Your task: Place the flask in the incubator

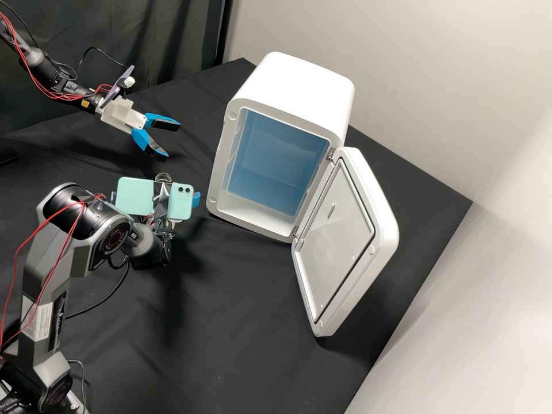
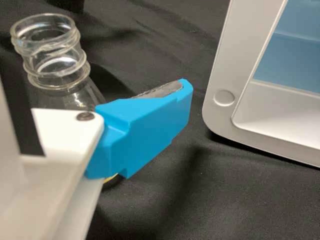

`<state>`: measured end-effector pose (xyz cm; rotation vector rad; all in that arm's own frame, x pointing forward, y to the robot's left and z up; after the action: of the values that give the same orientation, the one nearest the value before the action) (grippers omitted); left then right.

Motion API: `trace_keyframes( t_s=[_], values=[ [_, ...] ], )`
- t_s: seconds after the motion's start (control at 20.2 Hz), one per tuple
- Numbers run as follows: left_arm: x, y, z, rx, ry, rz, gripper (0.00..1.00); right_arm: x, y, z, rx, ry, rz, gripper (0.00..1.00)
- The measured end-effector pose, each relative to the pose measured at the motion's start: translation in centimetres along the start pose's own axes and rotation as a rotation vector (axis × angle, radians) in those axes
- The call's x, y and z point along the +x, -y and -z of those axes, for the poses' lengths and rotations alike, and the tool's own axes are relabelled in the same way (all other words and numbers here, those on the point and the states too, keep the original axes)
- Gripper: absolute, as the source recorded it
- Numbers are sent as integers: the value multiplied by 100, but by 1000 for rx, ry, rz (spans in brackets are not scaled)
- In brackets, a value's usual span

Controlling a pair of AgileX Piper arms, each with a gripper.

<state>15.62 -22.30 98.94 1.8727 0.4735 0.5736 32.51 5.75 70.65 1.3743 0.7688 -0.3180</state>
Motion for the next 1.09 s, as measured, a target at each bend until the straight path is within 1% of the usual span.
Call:
trace_keyframes(
  t_s=[0.6,0.69,0.89,1.09],
  values=[
    [0,1,1,0,-1,1,100,0,0,0,0,0,0,0],
    [0,1,1,0,-1,1,100,0,-3,7,0,-8,-4,0],
    [0,1,1,0,-1,1,100,-1,-14,30,0,-33,-16,0],
    [0,1,1,0,-1,1,100,-1,-14,30,0,-33,-16,0]
  ],
)
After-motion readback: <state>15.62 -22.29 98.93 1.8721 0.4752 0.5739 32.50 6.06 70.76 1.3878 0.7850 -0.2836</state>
